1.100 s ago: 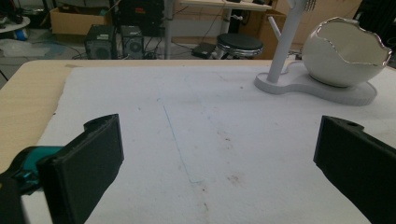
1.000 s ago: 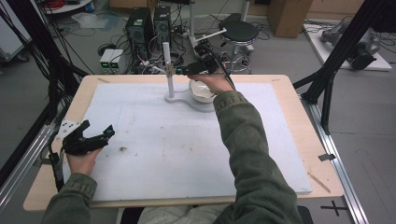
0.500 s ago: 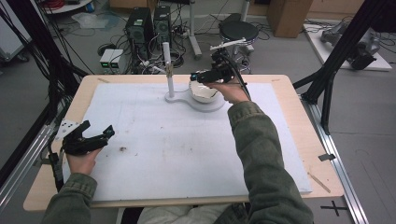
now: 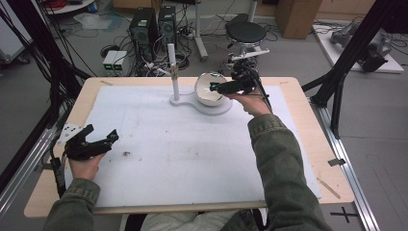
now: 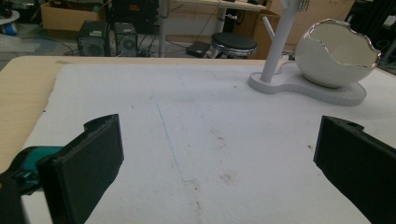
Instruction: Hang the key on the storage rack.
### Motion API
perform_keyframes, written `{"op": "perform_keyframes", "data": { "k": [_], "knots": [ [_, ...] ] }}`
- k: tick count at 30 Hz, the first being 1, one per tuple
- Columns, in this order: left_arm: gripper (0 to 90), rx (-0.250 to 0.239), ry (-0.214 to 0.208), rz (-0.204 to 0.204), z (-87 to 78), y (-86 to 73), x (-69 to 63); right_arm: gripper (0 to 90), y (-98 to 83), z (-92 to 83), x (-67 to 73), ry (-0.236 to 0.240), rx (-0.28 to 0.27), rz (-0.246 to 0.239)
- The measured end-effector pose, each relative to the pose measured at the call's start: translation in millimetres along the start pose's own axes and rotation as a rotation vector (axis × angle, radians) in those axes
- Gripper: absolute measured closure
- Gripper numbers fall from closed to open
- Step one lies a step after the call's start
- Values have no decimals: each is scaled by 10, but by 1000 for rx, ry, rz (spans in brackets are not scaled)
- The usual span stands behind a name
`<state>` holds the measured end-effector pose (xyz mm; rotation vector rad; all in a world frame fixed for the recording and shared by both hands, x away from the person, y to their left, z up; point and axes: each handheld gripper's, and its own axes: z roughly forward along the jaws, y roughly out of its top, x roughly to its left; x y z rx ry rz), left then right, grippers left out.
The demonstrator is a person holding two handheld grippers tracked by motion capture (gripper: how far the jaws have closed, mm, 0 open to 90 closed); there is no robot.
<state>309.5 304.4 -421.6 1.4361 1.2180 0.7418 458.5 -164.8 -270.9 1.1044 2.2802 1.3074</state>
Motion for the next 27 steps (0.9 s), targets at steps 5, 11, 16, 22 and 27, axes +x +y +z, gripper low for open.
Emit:
{"op": "perform_keyframes", "data": {
  "k": [5,11,16,22,27],
  "knots": [
    [19,1,-1,-1,3,-1,-4,5,-48,-84,13,7,-28,-9],
    [19,4,-1,2,-3,0,-6,5,-146,-144,-36,-8,-33,3],
    [19,7,1,2,0,-1,-8,5,-240,-213,-97,-25,-39,6],
    [19,9,-2,3,3,-3,-11,6,-423,-307,-177,-70,-60,21],
    [19,10,-1,3,3,-4,-12,6,-550,-362,-250,-79,-62,42]
  ]
}}
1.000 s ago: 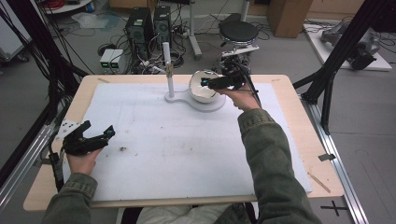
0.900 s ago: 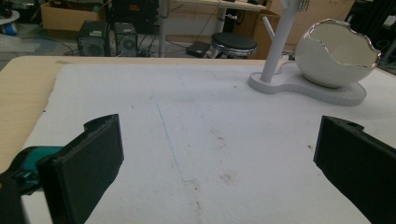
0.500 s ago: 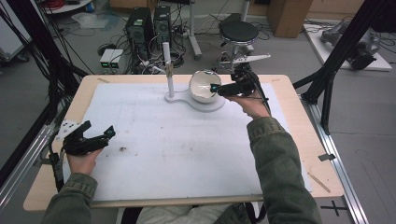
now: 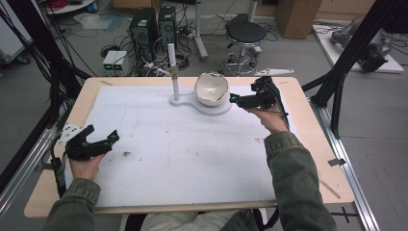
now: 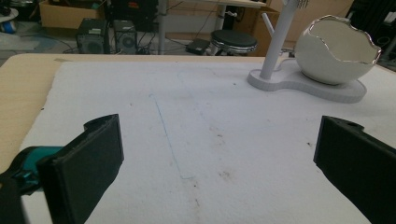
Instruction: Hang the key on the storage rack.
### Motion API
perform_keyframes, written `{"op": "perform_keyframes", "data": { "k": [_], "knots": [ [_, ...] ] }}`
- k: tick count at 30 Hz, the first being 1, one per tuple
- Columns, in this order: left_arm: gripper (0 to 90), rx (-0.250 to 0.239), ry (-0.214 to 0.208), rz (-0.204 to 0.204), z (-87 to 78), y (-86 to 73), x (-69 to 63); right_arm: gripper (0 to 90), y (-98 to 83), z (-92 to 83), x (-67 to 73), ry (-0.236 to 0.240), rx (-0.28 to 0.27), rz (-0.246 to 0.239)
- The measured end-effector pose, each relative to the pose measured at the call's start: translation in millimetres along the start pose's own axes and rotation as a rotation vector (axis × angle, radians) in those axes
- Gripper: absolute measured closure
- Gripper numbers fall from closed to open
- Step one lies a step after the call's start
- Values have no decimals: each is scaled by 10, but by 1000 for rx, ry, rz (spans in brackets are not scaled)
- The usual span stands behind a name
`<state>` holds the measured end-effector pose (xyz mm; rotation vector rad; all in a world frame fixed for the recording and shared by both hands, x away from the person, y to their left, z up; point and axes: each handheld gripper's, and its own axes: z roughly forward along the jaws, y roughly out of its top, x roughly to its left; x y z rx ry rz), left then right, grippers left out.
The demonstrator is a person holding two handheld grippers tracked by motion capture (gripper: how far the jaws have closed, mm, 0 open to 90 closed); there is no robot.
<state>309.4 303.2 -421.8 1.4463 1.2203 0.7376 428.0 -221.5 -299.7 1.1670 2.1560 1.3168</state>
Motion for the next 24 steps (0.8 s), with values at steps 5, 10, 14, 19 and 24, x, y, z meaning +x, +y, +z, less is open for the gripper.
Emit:
{"op": "perform_keyframes", "data": {
  "k": [5,10,14,19,24],
  "knots": [
    [19,1,1,0,-2,1,1,6,-102,-60,-41,-9,-3,13],
    [19,3,4,0,-4,0,-2,6,-198,-114,-73,-19,-9,26],
    [19,7,6,1,-6,0,-3,6,-317,-202,-120,-39,-23,40],
    [19,9,7,1,-3,-1,-4,5,-467,-271,-165,-64,-29,45],
    [19,12,7,3,-4,-2,-5,6,-621,-294,-190,-75,-15,52]
  ]
}}
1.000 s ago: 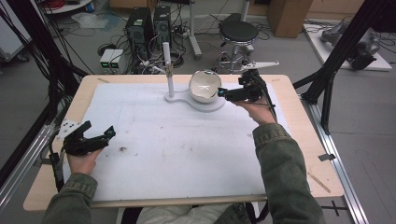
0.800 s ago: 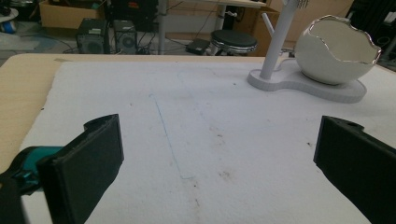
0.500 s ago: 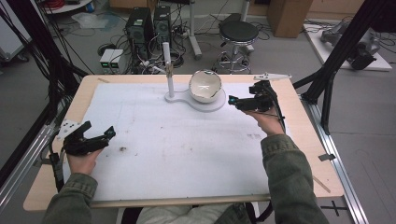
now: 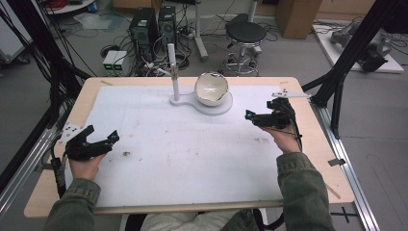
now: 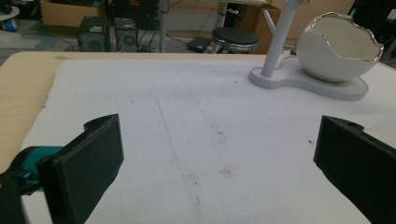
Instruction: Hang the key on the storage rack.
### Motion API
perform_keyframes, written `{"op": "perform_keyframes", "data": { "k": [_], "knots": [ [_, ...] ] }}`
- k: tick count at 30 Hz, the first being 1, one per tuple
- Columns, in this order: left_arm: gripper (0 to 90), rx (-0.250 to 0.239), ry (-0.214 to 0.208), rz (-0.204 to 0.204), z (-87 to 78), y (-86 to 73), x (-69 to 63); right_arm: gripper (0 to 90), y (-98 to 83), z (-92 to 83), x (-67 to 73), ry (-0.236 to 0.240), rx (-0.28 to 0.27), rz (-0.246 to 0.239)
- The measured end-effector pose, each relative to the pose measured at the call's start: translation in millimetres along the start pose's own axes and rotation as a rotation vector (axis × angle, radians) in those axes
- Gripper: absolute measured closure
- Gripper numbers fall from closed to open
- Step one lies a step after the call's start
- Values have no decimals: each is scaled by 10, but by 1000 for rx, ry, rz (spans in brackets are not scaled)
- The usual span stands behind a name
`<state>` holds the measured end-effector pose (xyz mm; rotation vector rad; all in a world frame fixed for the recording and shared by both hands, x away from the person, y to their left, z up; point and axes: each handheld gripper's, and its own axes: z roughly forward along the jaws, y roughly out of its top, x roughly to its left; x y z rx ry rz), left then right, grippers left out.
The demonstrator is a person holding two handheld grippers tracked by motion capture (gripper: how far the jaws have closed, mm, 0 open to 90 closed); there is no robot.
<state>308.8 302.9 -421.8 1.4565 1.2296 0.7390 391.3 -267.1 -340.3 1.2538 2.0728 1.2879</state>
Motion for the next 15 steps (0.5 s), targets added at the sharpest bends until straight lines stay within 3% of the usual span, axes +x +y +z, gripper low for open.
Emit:
{"op": "perform_keyframes", "data": {
  "k": [9,15],
  "knots": [
    [19,8,6,3,1,-2,6,5,-201,-29,0,-36,-12,-18],
    [19,4,8,7,-1,-2,2,5,-324,-68,-4,-33,-36,8]
  ]
}}
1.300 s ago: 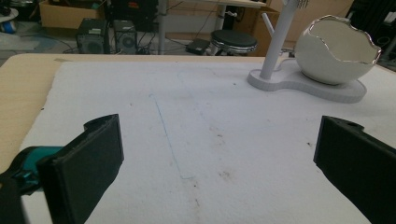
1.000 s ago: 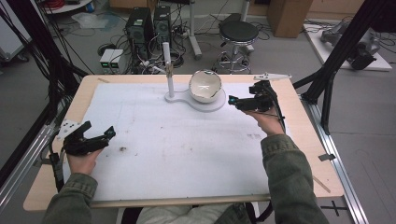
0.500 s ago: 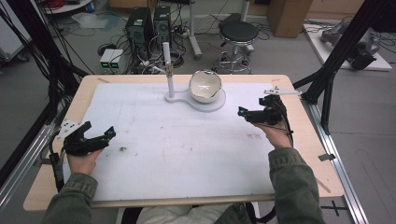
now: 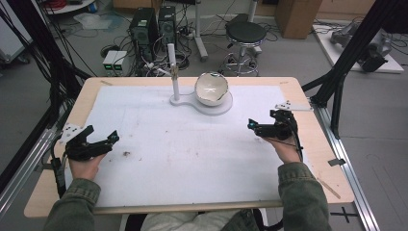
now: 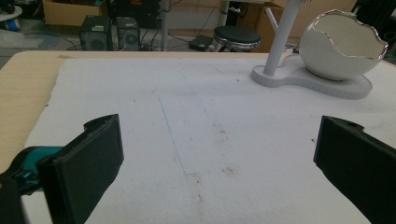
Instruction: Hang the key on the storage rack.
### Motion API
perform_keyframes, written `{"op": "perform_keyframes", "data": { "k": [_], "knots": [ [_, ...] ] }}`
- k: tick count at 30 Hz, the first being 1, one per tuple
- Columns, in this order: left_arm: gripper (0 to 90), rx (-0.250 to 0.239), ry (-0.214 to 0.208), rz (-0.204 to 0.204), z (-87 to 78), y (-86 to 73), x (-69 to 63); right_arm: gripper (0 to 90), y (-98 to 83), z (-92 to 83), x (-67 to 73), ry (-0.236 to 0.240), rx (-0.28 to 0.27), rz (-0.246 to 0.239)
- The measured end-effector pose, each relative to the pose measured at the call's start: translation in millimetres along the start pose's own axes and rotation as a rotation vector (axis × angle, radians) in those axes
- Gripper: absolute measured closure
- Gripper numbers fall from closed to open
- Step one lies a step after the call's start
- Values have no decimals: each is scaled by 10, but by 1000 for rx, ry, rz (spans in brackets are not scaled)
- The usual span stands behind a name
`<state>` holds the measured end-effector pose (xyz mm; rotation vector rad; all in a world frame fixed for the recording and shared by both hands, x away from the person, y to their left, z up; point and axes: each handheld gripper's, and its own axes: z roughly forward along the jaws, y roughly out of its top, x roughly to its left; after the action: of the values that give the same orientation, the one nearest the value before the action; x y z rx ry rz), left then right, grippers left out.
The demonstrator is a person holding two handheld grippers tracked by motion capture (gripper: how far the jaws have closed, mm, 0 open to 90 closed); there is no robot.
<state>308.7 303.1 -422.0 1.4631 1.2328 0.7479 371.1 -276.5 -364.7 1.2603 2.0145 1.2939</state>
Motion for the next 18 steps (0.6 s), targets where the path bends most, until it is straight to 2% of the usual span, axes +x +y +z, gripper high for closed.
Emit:
{"op": "perform_keyframes", "data": {
  "k": [11,14,15,16,18],
  "knots": [
    [19,1,0,-1,3,-3,-7,5,-207,-67,-47,-39,-28,37],
    [19,3,-2,2,3,-4,-5,5,-268,-86,-63,-60,-39,49],
    [19,4,-2,5,3,-4,-3,5,-310,-106,-75,-80,-54,55],
    [19,4,-2,5,4,-5,-3,5,-310,-106,-75,-80,-54,55],
    [19,3,-3,5,4,-5,-4,5,-364,-135,-88,-110,-75,49]
  ]
}}
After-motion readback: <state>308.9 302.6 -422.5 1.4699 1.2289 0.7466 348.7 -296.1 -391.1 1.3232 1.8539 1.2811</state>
